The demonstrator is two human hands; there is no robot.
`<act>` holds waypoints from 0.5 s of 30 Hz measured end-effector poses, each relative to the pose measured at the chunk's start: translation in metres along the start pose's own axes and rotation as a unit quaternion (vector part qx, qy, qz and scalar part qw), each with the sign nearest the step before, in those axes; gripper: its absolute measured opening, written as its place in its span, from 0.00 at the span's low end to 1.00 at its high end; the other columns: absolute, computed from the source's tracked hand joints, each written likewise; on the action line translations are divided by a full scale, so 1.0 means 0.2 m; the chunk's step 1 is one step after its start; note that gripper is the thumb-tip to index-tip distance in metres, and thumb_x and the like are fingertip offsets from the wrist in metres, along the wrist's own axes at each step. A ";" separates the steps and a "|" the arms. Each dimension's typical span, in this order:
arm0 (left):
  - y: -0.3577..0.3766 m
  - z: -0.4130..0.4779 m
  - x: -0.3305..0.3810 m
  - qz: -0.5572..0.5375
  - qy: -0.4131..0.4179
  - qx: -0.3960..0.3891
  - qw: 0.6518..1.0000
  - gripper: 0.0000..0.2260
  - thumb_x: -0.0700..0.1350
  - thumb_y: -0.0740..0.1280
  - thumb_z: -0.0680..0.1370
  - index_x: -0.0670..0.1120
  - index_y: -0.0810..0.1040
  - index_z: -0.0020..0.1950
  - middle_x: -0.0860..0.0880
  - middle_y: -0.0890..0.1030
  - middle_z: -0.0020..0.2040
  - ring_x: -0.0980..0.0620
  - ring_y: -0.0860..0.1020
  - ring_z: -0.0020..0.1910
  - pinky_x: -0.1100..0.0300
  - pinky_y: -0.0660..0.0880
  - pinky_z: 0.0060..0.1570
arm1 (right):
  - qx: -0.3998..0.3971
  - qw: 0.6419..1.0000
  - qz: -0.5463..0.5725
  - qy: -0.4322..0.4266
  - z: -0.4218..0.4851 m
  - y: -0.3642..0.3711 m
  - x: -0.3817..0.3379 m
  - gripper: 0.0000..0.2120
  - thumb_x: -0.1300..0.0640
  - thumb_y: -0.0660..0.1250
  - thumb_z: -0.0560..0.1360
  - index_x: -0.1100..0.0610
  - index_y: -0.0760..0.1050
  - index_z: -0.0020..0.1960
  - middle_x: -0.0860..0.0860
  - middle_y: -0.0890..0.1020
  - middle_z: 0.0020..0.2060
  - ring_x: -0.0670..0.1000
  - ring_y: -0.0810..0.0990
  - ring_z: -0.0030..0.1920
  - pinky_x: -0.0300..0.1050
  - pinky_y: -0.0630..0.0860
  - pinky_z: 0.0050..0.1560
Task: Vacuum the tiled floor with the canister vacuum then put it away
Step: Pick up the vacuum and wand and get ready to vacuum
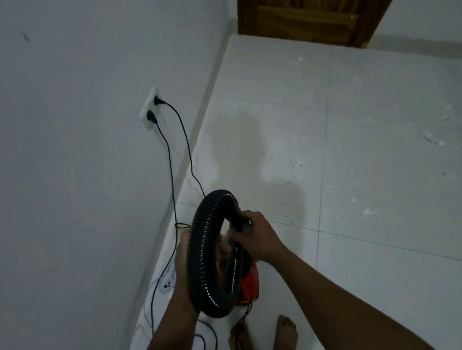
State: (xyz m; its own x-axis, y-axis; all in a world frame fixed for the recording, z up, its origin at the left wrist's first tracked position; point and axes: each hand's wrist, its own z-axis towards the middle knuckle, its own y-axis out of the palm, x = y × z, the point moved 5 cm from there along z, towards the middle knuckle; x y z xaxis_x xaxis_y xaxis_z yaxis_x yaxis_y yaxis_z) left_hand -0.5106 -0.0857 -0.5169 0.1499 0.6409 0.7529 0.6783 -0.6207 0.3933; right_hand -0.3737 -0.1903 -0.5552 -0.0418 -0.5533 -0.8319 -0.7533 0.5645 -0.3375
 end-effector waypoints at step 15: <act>0.20 -0.85 0.21 0.227 -0.233 -0.087 0.942 0.23 0.54 0.56 0.84 0.38 0.79 0.45 0.37 0.80 0.36 0.43 0.77 0.29 0.56 0.76 0.31 | 0.000 0.647 0.692 0.319 -0.66 0.35 0.04 0.19 0.54 0.62 0.80 0.61 0.72 0.67 0.64 0.81 0.52 0.62 0.82 0.48 0.56 0.80 0.51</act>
State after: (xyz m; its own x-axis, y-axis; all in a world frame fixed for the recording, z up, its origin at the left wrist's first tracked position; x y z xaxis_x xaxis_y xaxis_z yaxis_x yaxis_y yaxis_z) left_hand -0.5993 -0.1606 -0.3798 0.7223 0.3957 0.5671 0.3463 -0.9168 0.1987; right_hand -0.5136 -0.2362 -0.5262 -0.9395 0.3423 0.0142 0.2958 0.7897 0.5375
